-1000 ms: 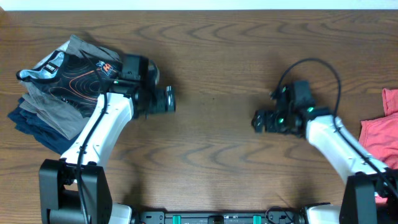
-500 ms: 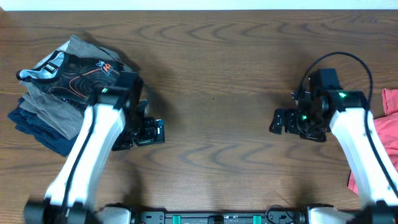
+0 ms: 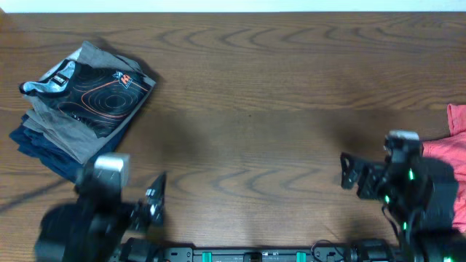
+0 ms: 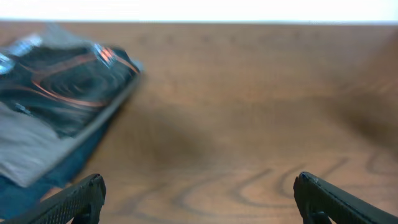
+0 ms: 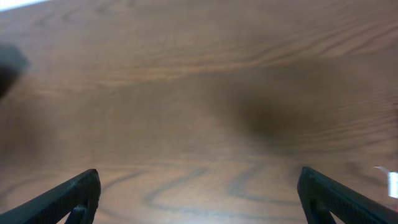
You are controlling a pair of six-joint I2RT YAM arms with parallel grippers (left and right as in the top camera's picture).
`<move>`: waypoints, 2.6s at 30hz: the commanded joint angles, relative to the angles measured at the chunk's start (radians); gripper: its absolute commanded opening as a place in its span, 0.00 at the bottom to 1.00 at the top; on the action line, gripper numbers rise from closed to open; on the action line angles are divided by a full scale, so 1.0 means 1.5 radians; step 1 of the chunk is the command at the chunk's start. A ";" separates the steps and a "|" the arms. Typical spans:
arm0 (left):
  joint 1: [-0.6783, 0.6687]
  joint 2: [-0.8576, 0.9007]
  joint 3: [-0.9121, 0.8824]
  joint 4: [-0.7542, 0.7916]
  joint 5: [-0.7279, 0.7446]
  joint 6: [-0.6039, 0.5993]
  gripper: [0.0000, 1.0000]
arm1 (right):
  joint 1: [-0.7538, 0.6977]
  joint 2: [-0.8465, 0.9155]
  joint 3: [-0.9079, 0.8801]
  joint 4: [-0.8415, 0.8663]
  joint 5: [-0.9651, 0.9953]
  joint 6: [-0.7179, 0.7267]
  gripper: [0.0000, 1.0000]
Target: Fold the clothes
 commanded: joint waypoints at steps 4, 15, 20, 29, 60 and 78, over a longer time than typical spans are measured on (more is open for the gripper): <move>-0.003 -0.078 -0.019 -0.004 -0.031 0.025 0.98 | 0.004 -0.105 -0.064 0.004 0.013 0.060 0.99; -0.003 -0.086 -0.019 -0.005 -0.031 0.025 0.98 | 0.004 -0.109 -0.068 -0.003 -0.020 0.093 0.99; -0.003 -0.086 -0.019 -0.005 -0.031 0.025 0.98 | 0.004 -0.109 -0.068 -0.004 -0.020 0.093 0.99; -0.003 -0.086 -0.019 -0.005 -0.031 0.025 0.98 | 0.004 -0.109 -0.068 -0.004 -0.020 0.093 0.99; -0.003 -0.086 -0.019 -0.005 -0.031 0.025 0.98 | 0.035 -0.359 -0.470 0.538 -0.043 -0.211 0.99; -0.003 -0.086 -0.019 -0.005 -0.031 0.025 0.98 | 0.048 -0.359 -0.559 0.618 -0.073 -0.312 0.99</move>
